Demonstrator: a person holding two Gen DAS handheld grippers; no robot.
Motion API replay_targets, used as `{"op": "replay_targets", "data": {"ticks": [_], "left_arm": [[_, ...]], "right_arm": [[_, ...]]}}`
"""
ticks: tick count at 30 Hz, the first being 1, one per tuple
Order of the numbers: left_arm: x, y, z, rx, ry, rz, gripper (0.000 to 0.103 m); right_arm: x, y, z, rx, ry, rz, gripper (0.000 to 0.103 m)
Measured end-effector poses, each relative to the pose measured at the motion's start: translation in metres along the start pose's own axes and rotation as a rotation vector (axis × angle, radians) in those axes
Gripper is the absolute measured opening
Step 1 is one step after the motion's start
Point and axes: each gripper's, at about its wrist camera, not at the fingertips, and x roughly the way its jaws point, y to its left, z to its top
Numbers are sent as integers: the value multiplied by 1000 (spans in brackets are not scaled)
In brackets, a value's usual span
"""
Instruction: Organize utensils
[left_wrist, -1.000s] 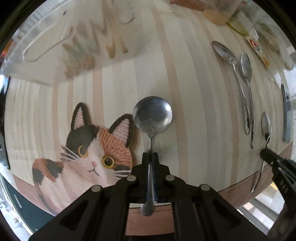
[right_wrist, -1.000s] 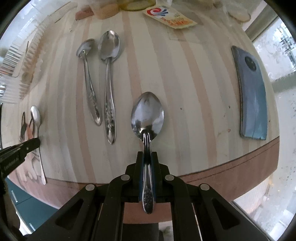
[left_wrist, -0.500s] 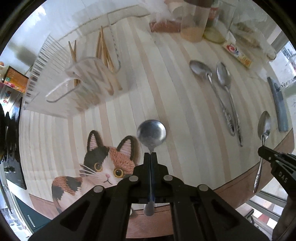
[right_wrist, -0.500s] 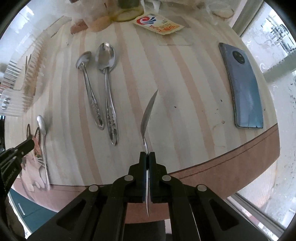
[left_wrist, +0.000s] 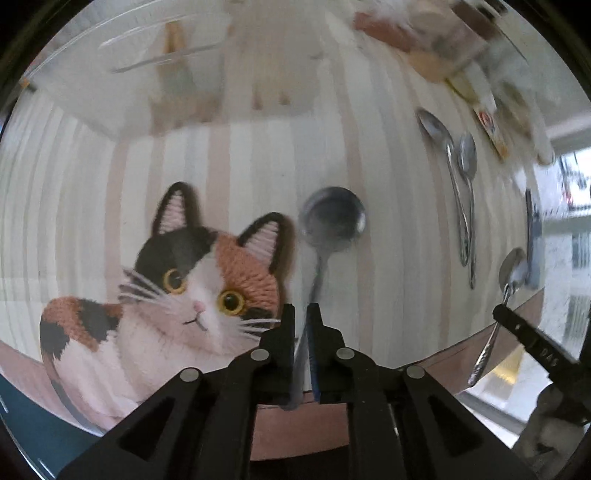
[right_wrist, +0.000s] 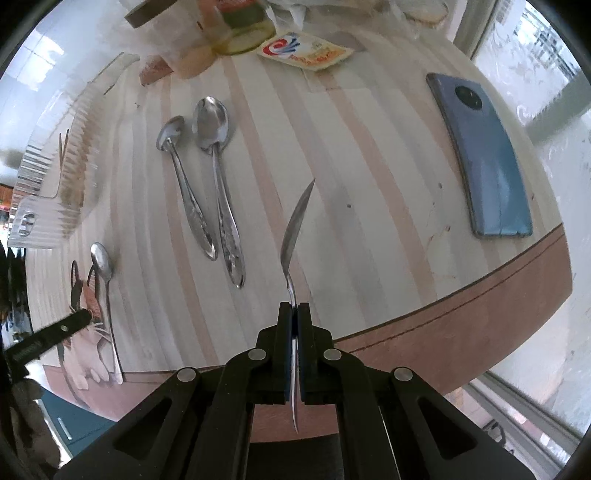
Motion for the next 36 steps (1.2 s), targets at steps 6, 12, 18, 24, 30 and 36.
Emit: {"op": "replay_targets", "data": {"ticks": [6,12,18,24,30,36], "left_arm": [[17,-29,17,73,-30,102,33],[21,-57,43,135,-102,183,25],[24,-83,55,180,-111,223,0],[6,-87,36,162,-141,204,0],[-50,-73,16,125,-216,171,0],[-93,-31,10,106,-276,152,0]], "right_arm": [[9,5,5,6,-6,-10,3],[16,-1,7,28,10,-13,3],[22,5,12,6,12,-38,3],[22,17,14,-40,-17,-81,3],[15,11,3,-17,-24,-36,2],[-10,4,-4,-7,-56,15,2]]}}
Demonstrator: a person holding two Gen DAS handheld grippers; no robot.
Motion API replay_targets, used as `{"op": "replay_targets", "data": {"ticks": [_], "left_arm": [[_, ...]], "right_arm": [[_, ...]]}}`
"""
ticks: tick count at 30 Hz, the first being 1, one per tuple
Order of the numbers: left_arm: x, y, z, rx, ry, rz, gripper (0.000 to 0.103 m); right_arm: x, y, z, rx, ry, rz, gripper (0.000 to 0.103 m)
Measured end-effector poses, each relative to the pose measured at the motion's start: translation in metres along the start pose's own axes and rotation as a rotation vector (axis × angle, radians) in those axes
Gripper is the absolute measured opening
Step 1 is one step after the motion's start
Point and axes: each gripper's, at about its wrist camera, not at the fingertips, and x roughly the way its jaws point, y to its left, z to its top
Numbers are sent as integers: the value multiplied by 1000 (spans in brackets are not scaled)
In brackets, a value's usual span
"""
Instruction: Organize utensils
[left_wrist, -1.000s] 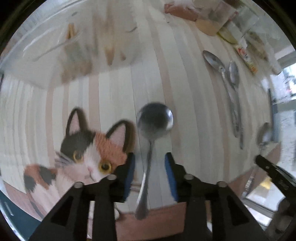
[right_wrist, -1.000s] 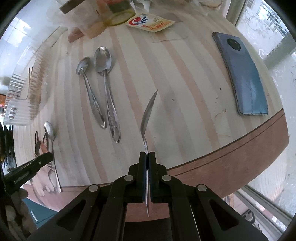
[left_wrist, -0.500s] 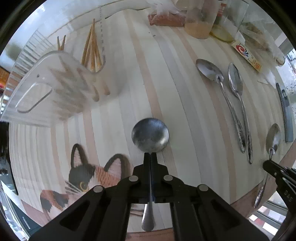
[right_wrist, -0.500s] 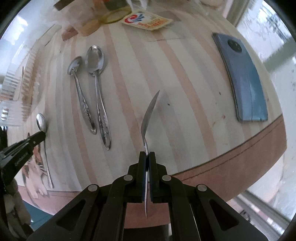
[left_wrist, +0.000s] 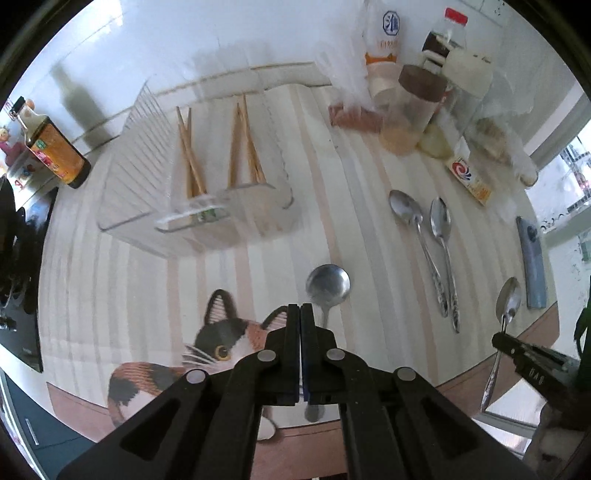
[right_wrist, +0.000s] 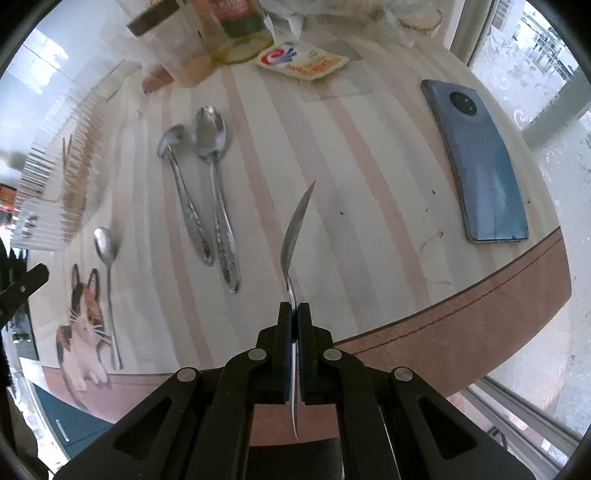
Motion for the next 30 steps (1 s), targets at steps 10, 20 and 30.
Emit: {"op": "replay_targets", "data": {"ticks": [10,20,30], "left_arm": [[109,-6,-4,-50,199,-152,24],[110,-40,-31,145,199,-25,14],[64,-34,-25,77,131,-34,0]], "right_arm": [[7,-3,12,33,40,37,3],[17,-16,-1,60,57,9,3],[3,-9,1,45,6,9,3]]}}
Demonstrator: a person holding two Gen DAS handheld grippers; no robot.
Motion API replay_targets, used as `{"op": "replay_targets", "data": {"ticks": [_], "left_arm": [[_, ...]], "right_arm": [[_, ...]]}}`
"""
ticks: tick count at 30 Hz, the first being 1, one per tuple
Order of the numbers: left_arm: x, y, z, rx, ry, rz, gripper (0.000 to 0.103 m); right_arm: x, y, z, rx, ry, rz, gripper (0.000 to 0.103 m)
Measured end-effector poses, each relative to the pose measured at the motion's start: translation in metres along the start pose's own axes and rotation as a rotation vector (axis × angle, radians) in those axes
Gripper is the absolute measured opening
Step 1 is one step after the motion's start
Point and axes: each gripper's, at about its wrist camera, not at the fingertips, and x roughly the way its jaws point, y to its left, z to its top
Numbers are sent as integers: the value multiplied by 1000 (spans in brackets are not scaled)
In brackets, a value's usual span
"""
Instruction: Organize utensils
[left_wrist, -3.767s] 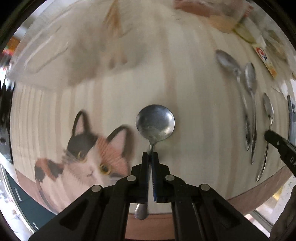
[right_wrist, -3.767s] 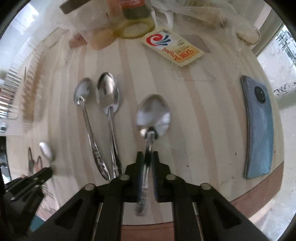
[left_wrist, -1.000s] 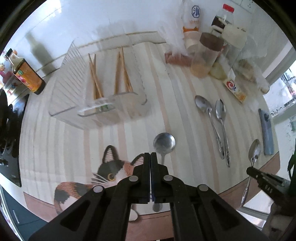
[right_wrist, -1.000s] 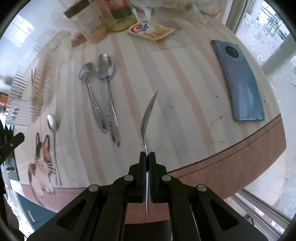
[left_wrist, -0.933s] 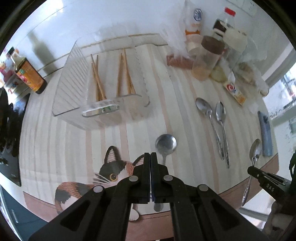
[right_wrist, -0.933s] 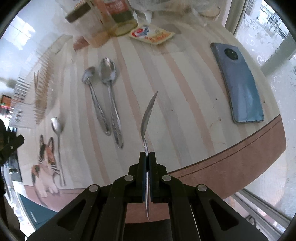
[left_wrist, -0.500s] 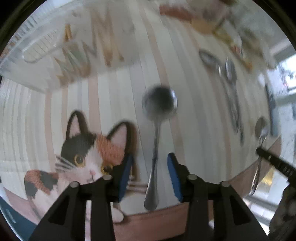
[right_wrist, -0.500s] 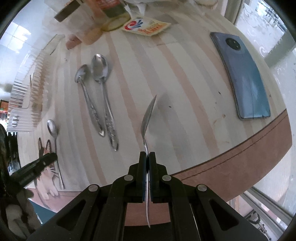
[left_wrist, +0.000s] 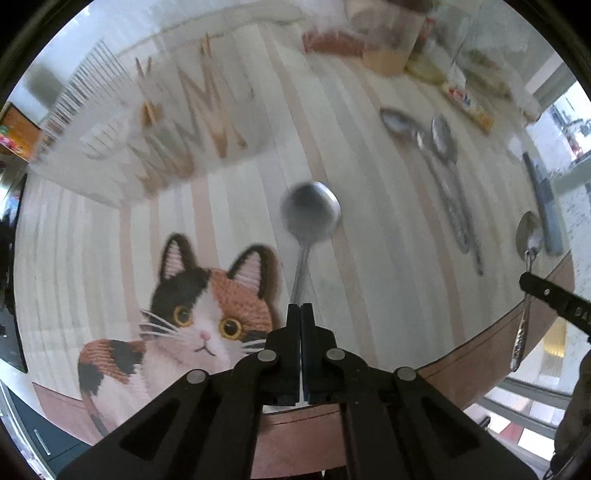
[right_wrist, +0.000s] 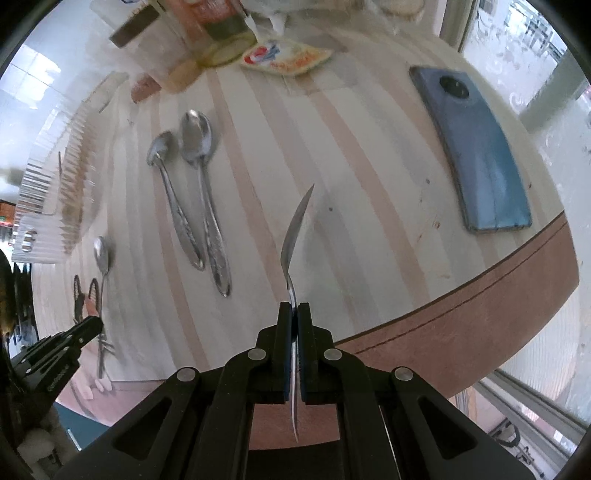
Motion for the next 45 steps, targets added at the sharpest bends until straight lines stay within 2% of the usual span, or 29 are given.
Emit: {"op": "replay_targets", "data": {"ticks": [4,5,6,8,10,12,13,15,17,20,21,23,28,33,36,39,41,42,45], "left_arm": [[-23,2,5,-7,-40,-16,0],[-25,4,5,-12,-44,-34,0],[-24,8,7,-25,-40,-86,0],[-11,12,12,-28,6,-127,5],[14,12,6,-11,102,-115,11],[31,12,-2,-7,163,-99,11],[29,13,-8,-3,143,-97,17],[31,13,-15,7,154,-90,32],[30,10,-18,17,143,-76,33],[31,0,-21,51,139,-21,26],[32,-4,-19,61,134,3,3],[32,-7,-16,41,126,-23,0],[20,-7,-18,13,80,-3,0],[-4,-5,-16,3,33,-35,0],[-15,-1,-9,-22,-32,-62,1],[-4,5,2,-49,-34,-85,8],[11,4,9,-42,-33,-88,24],[19,3,12,-30,-33,-71,37],[39,0,22,12,-8,-28,43]], "right_arm": [[-12,1,3,9,-23,26,3],[-13,2,4,14,-27,31,3],[-14,3,6,10,-21,39,3],[-14,3,7,12,-18,45,3],[-11,4,8,11,-12,42,3],[-9,5,7,15,-6,43,3],[-9,5,7,14,-6,40,3],[-8,6,6,13,-8,32,3],[-7,5,5,16,-6,28,3],[-1,2,3,24,8,25,3],[1,2,3,24,11,25,3],[3,3,4,25,15,25,3],[1,4,5,18,1,28,3],[-2,3,5,26,-9,35,3],[-2,3,6,24,-10,40,3],[-1,2,6,23,-8,47,3],[1,2,7,21,-5,43,3],[2,2,8,17,-4,39,3],[6,-1,10,20,0,19,3]]}}
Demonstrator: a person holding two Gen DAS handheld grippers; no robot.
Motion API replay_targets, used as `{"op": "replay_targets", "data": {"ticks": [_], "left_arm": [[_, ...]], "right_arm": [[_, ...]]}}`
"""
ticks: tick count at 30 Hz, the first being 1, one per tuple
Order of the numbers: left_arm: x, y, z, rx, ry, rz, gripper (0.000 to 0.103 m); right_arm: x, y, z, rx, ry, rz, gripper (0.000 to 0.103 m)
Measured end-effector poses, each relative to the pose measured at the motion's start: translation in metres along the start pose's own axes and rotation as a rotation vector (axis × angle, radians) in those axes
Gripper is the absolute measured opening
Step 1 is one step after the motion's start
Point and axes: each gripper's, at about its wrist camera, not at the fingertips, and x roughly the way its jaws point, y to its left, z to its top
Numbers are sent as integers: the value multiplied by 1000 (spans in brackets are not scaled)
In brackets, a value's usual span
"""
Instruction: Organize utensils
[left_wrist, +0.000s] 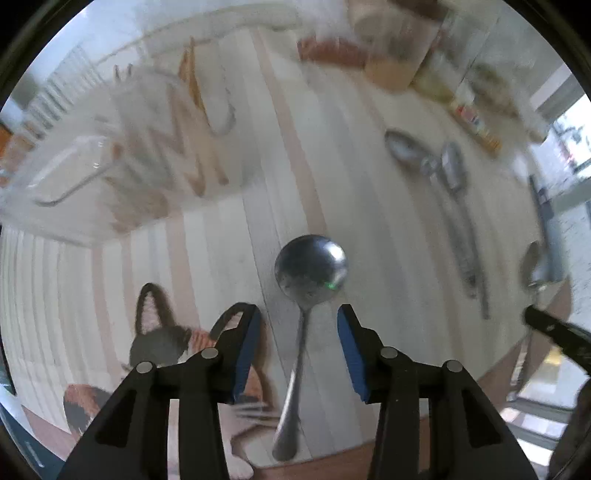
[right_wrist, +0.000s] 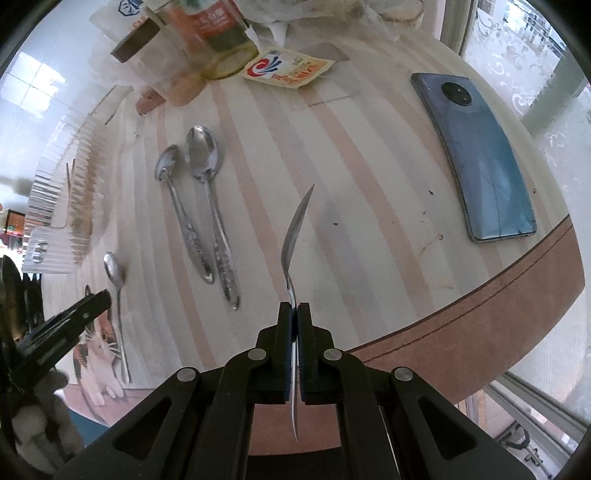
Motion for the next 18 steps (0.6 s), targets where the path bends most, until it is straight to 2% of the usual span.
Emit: {"op": "replay_targets", "data": {"ticks": [1,3,6,8,9,10,18], "left_arm": [[-1,-2,3,14,-21,-1,51],[3,-11,5,40,-9,13,56],[6,-24,9,69,-30,39,59],[6,-27,12,66,-31,32,56],[5,-28,13,70,-34,33,45],[3,-30,14,76,-44,32,37],[5,-39,21,95,-37,48,37]], "right_arm": [[1,-1,1,0,0,-7,3],[2,-2,2,4,0,-15,3],[4,-5,5,13,1,-22,3],[6,-5,6,17,2,-24,3],[7,-5,6,19,2,-23,3],[7,-5,6,20,2,-22,3],[6,-1,7,12,-8,-19,3]]}}
